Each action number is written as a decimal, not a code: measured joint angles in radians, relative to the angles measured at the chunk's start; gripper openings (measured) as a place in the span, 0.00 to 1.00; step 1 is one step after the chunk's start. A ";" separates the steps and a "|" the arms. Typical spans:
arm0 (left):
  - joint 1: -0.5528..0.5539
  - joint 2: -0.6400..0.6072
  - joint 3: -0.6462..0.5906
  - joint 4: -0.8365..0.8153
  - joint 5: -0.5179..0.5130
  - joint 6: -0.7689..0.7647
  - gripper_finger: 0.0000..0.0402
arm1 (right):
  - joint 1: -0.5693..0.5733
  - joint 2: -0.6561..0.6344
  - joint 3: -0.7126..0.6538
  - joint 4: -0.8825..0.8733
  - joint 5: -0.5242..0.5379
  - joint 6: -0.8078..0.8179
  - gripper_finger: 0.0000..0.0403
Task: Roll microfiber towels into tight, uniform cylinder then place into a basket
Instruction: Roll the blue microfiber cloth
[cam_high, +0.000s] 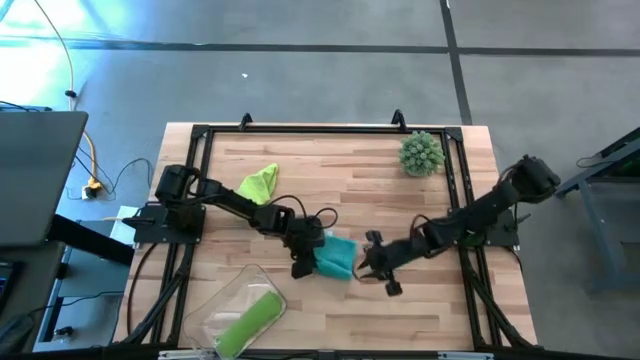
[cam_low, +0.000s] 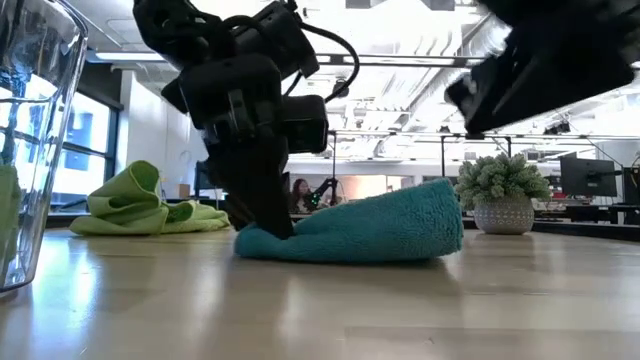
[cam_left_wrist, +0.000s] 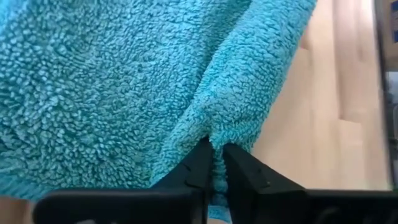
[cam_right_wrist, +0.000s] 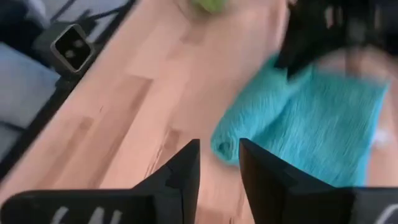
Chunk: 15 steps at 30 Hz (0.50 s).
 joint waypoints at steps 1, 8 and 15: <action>0.002 0.000 -0.001 -0.001 0.009 -0.013 0.05 | 0.020 0.008 0.002 0.023 0.031 -0.055 0.26; 0.010 0.001 -0.002 0.004 0.012 -0.060 0.02 | 0.059 0.064 0.003 0.129 0.134 -0.192 0.27; 0.020 0.003 -0.003 0.048 0.032 -0.145 0.02 | 0.059 0.121 0.004 0.138 0.133 -0.158 0.33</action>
